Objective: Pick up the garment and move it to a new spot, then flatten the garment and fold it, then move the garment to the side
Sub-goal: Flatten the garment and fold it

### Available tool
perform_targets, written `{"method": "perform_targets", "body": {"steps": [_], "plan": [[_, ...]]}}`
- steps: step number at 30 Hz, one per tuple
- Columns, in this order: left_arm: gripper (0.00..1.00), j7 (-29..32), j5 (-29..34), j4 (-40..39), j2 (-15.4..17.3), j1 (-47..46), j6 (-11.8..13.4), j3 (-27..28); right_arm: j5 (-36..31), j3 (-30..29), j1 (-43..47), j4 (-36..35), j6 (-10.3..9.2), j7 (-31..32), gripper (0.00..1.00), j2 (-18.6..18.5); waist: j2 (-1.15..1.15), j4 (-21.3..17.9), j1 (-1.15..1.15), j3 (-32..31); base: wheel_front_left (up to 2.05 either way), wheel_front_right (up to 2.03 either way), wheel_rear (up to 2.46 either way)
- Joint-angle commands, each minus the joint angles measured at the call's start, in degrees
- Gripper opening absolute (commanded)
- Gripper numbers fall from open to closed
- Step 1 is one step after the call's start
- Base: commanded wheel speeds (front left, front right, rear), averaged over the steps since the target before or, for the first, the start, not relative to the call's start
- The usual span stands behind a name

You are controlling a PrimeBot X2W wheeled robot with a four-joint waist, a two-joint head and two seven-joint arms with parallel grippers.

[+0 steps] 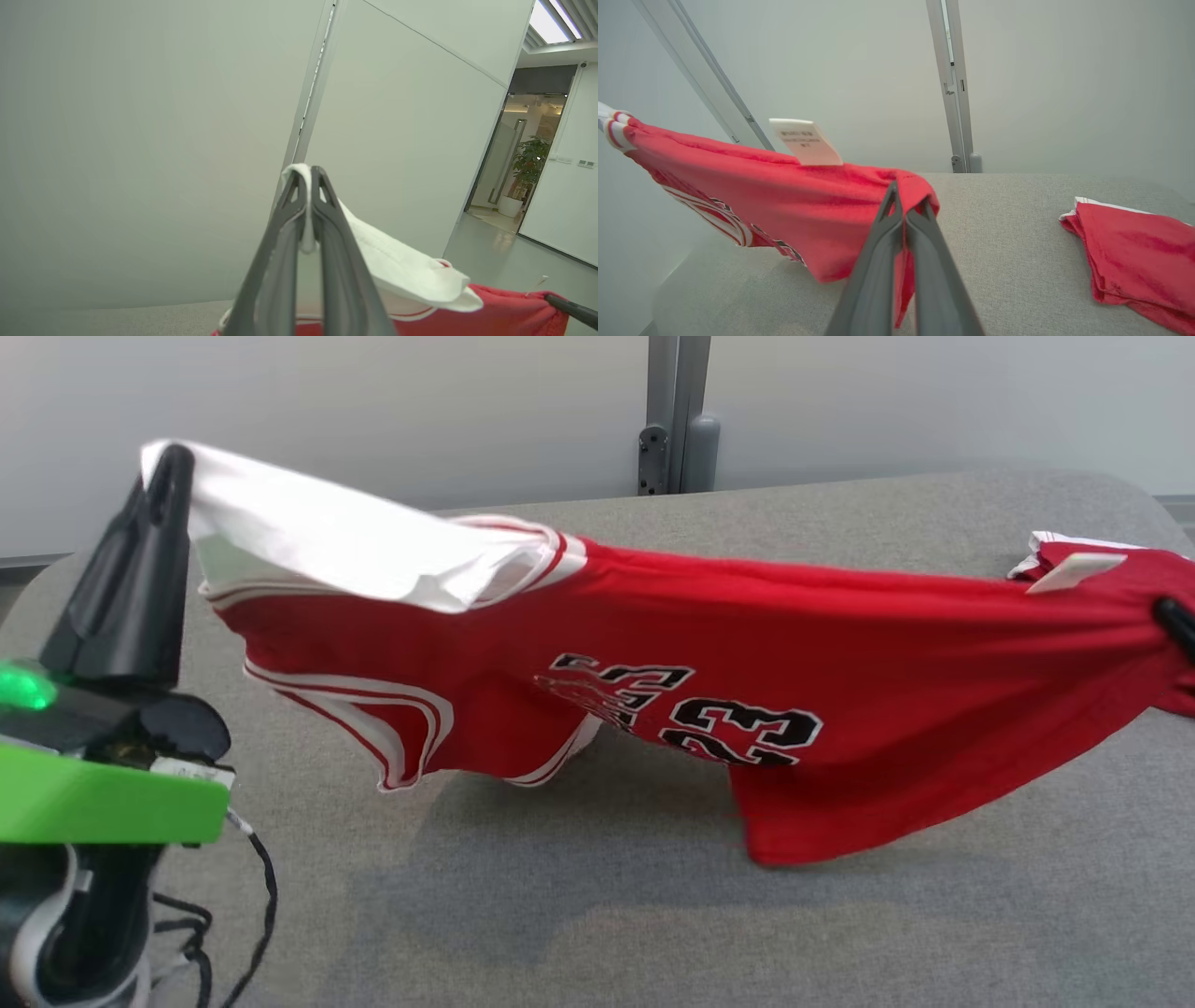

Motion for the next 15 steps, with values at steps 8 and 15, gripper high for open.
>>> {"method": "perform_targets", "body": {"steps": [8,15], "plan": [[0.0,8.52,0.53,2.74,6.19,-19.45,-0.35,-1.33,0.69,-7.88,-13.53,0.43,-0.04,1.59,0.0,-8.15,0.0,0.91,0.0,10.71,0.0,0.0,0.0],[0.0,6.82,5.26,22.37,4.94,-44.74,-1.62,-4.65,-6.65,1.27,-40.61,7.82,-0.04,0.85,0.0,-9.53,0.0,3.91,0.0,25.55,0.0,0.0,0.0]]}}
